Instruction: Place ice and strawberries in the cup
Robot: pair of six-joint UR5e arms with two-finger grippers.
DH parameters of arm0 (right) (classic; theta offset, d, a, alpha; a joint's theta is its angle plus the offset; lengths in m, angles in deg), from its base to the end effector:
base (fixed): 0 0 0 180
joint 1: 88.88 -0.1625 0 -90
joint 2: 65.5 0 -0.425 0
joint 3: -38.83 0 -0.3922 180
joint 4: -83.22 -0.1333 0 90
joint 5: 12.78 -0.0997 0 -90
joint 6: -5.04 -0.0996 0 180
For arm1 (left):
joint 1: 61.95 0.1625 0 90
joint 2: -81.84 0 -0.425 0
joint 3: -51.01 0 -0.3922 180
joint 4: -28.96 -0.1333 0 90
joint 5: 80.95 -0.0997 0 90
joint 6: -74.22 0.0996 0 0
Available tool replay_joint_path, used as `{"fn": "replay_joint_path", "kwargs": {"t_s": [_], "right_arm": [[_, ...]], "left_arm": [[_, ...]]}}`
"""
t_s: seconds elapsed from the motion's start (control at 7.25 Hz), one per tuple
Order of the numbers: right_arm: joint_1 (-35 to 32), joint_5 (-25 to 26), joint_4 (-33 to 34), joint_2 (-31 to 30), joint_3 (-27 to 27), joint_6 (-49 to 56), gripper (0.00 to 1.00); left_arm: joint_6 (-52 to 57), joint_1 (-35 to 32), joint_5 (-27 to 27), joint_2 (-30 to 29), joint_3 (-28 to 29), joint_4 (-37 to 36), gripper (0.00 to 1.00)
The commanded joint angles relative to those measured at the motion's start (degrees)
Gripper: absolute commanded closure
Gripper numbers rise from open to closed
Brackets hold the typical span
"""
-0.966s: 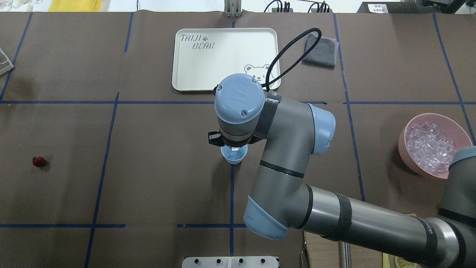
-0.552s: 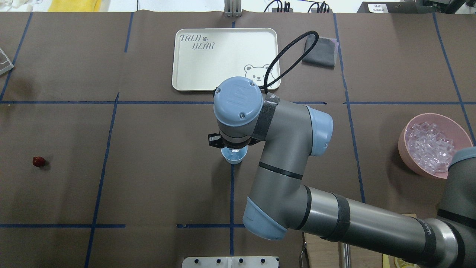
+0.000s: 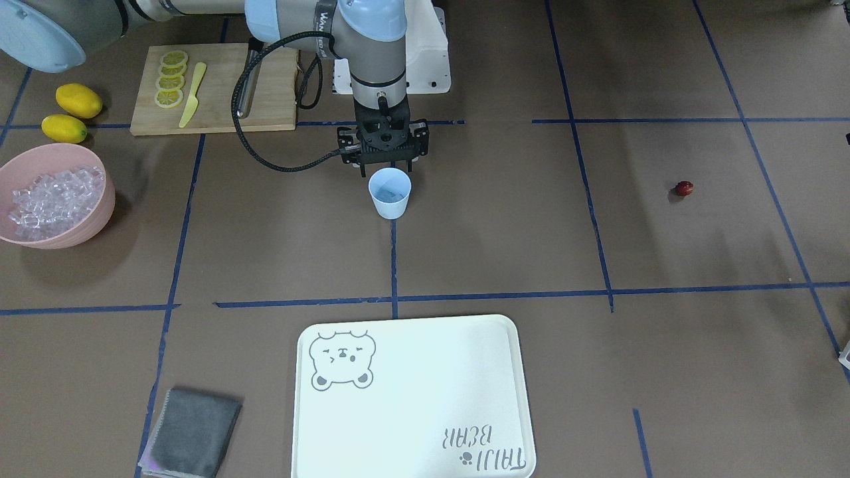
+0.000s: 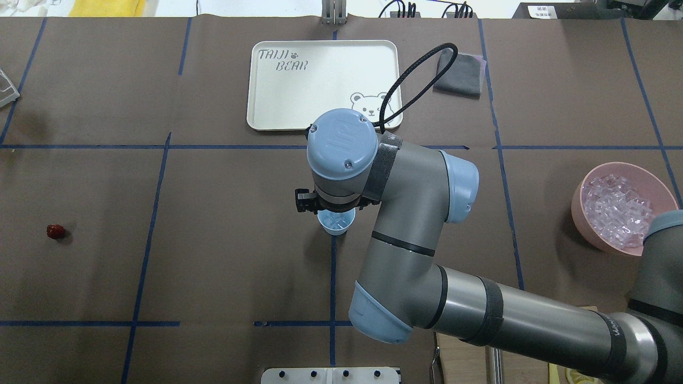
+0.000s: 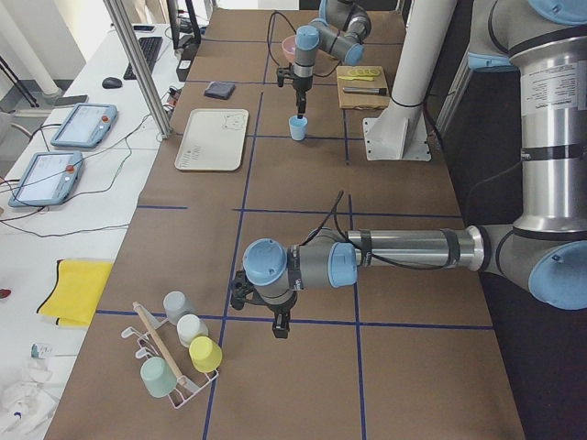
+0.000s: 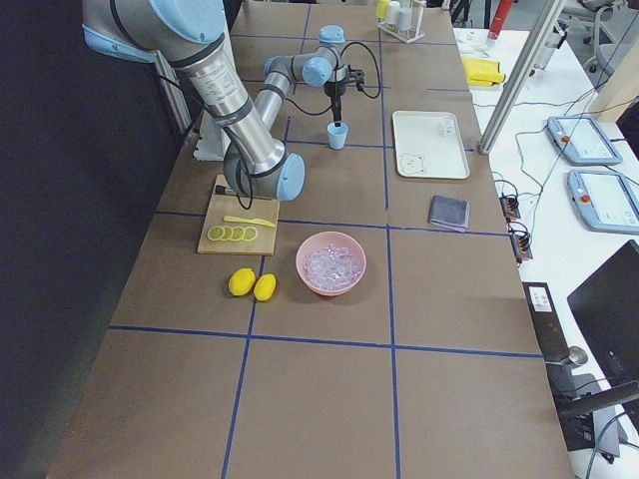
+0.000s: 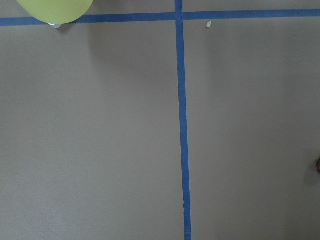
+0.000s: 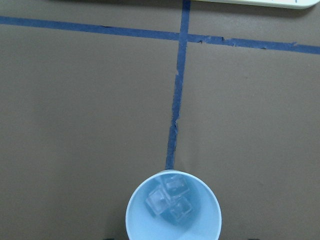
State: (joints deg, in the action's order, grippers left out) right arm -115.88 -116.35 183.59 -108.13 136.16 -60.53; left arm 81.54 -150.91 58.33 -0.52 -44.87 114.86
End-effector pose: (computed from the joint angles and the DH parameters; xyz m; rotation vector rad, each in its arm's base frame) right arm -0.5545 -0.4059 0.1298 0.1315 -0.7911 -0.0492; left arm -0.0500 -0.4290 0.6706 -0.0487 0.8636 0.0927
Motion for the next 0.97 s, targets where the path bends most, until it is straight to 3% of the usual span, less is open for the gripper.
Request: {"fn": "replay_joint_path", "kwargs": {"t_s": [0.0,0.14,0.55,0.83], "right_arm": [[-6.35,-5.64,0.35,-0.61,0.58,4.19,0.0],[-10.83,-9.6,0.44,-2.18,0.93,9.62,0.0],[-23.49,-18.83,1.05,-12.0,5.4,29.03,0.0],[-32.72,-22.03,7.44,-18.59,10.57,46.76,0.0]], "left_arm": [[0.14,-0.07,0.02,-1.13,-1.32,0.23,0.0],[0.32,-0.07,-0.15,-1.57,-4.03,0.23,0.0],[-0.47,-0.07,-0.51,-6.2,-4.93,0.14,0.0],[-4.3,-0.07,-0.16,-7.54,-4.58,0.14,0.0]]}}
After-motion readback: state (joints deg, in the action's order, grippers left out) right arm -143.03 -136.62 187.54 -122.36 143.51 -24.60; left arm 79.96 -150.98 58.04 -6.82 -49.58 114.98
